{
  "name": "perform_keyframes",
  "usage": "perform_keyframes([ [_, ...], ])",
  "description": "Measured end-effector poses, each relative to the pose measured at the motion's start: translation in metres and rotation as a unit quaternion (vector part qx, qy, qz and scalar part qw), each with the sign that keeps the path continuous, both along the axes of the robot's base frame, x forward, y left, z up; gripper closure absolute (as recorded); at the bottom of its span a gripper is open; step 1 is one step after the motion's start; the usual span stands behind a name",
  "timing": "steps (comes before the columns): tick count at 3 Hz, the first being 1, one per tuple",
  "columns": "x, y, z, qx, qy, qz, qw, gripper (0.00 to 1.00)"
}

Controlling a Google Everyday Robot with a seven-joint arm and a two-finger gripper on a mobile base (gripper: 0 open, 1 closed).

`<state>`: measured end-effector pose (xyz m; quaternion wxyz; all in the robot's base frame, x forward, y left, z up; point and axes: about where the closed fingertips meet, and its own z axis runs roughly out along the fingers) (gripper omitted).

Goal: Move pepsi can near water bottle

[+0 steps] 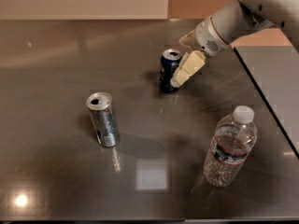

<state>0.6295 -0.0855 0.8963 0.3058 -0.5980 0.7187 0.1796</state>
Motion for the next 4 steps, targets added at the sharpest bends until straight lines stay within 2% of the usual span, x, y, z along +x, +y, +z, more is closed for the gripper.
perform_keyframes([
  [1,0.002,0.011,-0.001,0.013,0.003,0.008,0.9999,0.16],
  [3,-0.002,0.018,0.003,0.031,0.015,0.029,0.999,0.62],
  [4,-0.013,0.012,0.014,0.044,0.022,0.053,0.9974,0.85],
])
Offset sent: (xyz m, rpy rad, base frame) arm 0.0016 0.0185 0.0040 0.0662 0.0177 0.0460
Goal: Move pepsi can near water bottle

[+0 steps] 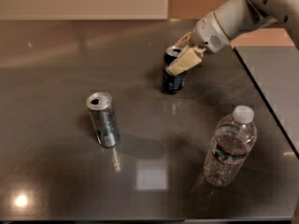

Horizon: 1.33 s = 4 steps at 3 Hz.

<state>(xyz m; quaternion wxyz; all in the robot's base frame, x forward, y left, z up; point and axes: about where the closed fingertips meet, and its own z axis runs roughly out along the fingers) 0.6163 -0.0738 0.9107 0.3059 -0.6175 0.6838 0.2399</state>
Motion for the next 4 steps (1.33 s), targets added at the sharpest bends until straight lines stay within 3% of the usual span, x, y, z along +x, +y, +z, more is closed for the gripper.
perform_keyframes([
  [1,-0.023,-0.018,0.017,0.004,0.0,0.028,0.9996,1.0],
  [4,-0.099,-0.083,0.043,0.027,-0.005,0.078,0.9966,1.0],
])
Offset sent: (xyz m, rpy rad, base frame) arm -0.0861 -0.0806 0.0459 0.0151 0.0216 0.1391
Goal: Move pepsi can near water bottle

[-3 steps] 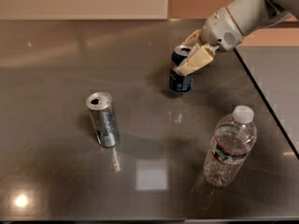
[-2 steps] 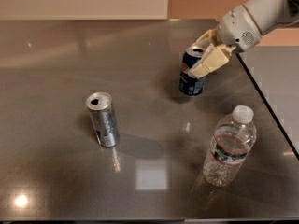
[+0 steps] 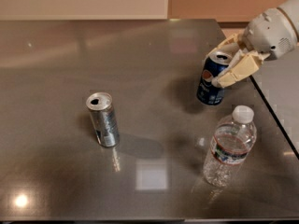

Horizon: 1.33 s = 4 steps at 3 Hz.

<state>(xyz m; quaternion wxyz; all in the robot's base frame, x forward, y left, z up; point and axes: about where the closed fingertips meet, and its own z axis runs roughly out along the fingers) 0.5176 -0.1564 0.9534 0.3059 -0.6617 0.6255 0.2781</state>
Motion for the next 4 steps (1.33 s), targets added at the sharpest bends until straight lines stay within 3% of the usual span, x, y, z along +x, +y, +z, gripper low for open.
perform_keyframes([
  [2,-0.04,-0.015,-0.009,0.011,0.0,0.043,0.999,1.0],
  [4,-0.059,-0.021,-0.025,0.007,-0.001,0.075,0.9972,1.0],
])
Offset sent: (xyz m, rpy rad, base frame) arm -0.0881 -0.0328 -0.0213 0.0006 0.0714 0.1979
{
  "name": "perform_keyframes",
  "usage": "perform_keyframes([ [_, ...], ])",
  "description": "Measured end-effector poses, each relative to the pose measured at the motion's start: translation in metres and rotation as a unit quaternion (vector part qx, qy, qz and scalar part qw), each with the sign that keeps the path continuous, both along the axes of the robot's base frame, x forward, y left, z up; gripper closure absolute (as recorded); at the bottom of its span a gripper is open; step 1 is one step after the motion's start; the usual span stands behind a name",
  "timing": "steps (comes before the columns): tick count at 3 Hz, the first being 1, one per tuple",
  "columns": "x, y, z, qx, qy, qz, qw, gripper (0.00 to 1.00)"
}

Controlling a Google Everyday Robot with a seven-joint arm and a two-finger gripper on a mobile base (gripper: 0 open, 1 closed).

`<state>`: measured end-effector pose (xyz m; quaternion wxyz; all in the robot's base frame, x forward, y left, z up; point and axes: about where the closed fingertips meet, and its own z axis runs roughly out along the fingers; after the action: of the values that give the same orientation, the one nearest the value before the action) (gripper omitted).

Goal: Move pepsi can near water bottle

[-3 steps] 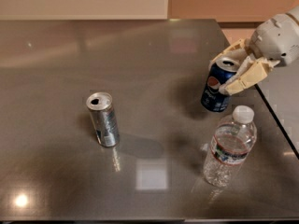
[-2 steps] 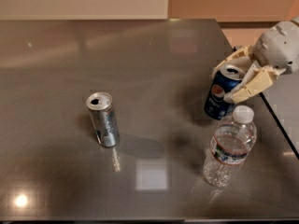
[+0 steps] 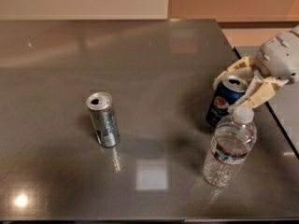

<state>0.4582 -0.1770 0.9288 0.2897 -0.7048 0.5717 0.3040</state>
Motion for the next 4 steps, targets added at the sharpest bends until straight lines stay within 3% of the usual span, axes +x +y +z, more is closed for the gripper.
perform_keyframes([
  [2,-0.004,-0.003,-0.015,-0.011,-0.009,0.022,0.9997,1.0],
  [4,-0.001,-0.004,-0.024,-0.02,-0.013,0.033,0.9992,0.59],
])
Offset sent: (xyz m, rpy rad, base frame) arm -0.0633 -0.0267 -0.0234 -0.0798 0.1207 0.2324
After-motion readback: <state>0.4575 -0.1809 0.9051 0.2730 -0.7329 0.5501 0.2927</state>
